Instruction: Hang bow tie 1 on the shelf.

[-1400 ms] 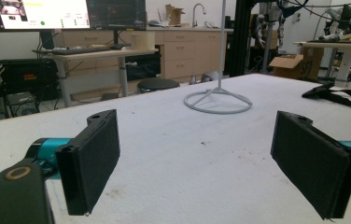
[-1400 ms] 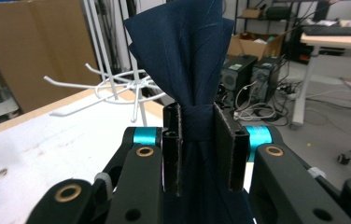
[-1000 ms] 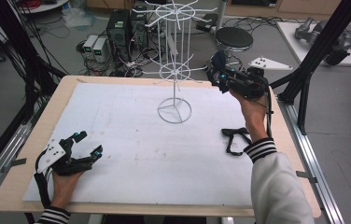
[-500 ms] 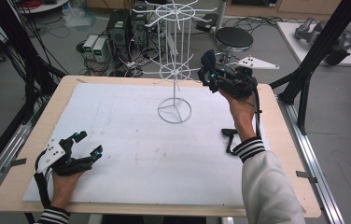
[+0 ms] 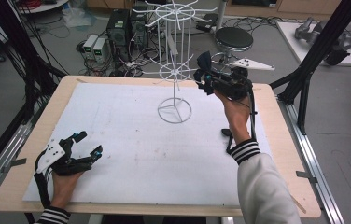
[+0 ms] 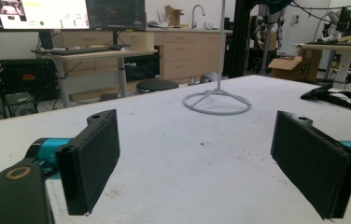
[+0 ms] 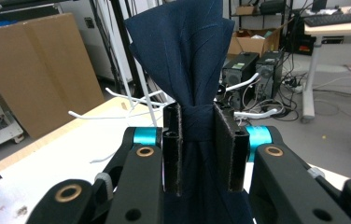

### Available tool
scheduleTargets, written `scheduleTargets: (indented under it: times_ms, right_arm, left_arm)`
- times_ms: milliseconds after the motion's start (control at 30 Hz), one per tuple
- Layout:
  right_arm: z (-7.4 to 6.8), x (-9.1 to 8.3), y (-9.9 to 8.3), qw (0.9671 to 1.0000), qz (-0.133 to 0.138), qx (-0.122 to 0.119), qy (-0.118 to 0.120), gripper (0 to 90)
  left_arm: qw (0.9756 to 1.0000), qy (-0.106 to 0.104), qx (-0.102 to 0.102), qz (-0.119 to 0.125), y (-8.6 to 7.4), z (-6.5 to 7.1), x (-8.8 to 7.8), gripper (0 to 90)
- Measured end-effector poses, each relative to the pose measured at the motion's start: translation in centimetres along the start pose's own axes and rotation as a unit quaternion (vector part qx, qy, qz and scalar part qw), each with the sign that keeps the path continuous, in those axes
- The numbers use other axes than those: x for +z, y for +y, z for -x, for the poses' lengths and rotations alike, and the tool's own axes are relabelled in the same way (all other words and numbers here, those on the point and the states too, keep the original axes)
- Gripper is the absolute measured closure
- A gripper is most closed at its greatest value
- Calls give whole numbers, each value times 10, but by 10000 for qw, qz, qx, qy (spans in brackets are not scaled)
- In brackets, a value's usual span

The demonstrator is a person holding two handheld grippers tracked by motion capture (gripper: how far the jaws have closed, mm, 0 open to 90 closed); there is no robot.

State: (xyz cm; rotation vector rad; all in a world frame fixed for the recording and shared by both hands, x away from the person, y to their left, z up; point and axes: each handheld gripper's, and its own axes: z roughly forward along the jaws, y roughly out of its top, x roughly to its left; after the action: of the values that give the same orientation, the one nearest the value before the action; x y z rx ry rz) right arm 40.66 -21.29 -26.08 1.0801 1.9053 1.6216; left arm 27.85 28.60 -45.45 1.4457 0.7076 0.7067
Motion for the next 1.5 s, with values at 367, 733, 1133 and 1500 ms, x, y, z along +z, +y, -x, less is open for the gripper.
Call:
scheduleTargets:
  times_ms: [367,733,1133,1500]
  right_arm:
    - [-16,17,0,9999,-108,-35,1,747]
    - [-22,26,-1,9996,-198,-181,21,745]
    - [-25,33,-3,9984,-358,-416,119,728]
    - [-29,30,-1,9966,-185,-807,8,272]
  left_arm:
    - [10000,-15,9,-15,0,0,0,160]
    - [10000,-18,1,-14,0,0,0,160]
    - [10000,-19,-6,-7,0,0,-1,160]
    - [10000,-19,-1,-5,0,0,0,160]
